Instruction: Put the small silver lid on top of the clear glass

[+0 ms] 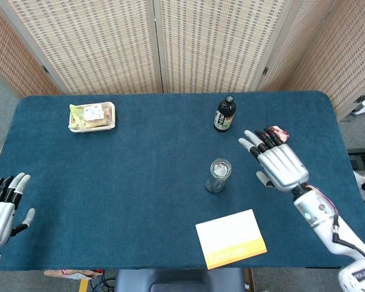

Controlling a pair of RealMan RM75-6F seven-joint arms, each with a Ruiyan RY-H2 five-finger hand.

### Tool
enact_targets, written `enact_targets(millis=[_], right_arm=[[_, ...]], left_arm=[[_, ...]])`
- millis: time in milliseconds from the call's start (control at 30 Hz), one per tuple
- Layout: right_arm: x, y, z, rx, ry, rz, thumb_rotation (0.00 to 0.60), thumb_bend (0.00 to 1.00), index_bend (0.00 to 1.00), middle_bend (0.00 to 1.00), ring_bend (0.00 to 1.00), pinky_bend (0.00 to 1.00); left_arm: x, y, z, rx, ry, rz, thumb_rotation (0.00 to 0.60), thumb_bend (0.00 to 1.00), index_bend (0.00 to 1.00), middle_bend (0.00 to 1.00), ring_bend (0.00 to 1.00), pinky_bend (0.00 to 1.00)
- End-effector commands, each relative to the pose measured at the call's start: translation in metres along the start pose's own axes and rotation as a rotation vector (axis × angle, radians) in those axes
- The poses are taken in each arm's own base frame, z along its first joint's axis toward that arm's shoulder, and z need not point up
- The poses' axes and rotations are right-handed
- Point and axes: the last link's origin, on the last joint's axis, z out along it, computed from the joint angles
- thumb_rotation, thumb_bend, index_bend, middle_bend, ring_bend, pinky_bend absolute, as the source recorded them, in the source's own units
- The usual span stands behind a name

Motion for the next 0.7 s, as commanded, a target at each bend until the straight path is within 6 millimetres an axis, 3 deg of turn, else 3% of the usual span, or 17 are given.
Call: enact_targets(millis=[33, 233, 367, 533, 700], right_arm=[[-0.044, 0.037, -0.074, -0.097, 0.039, 0.032, 0.6, 0.38, 0.0, 0.0, 0.0, 0.0], [-0.107, 0.055, -0.127, -0.188, 0.115, 0.017, 0.6, 0.38, 0.0, 0.0, 0.0, 0.0], [-0.133, 0.062, -0.152, -0.268, 0.194, 0.016, 0.6, 0.38, 0.0, 0.0, 0.0, 0.0], [-0.149, 0.067, -0.169, -0.318, 0.236, -0.002, 0.6, 0.38, 0.0, 0.0, 0.0, 0.0], [-0.147, 0.069, -0.172, -0.333, 0.265, 0.009, 0.6, 0.38, 0.0, 0.0, 0.0, 0.0]], left_arm=[[-0.001, 0.001, 0.001, 0.001, -0.005, 0.002, 0.6, 0.36, 0.0, 0.05, 0.0, 0.01], [-0.005, 0.0, 0.004, 0.004, -0.03, 0.003, 0.6, 0.36, 0.0, 0.05, 0.0, 0.01], [-0.007, 0.001, 0.006, 0.003, -0.043, 0.003, 0.6, 0.36, 0.0, 0.05, 0.0, 0.01], [-0.009, 0.002, 0.007, -0.002, -0.046, 0.005, 0.6, 0.36, 0.0, 0.05, 0.0, 0.01], [-0.011, 0.004, 0.008, -0.017, -0.051, 0.006, 0.6, 0.36, 0.0, 0.05, 0.0, 0.01]])
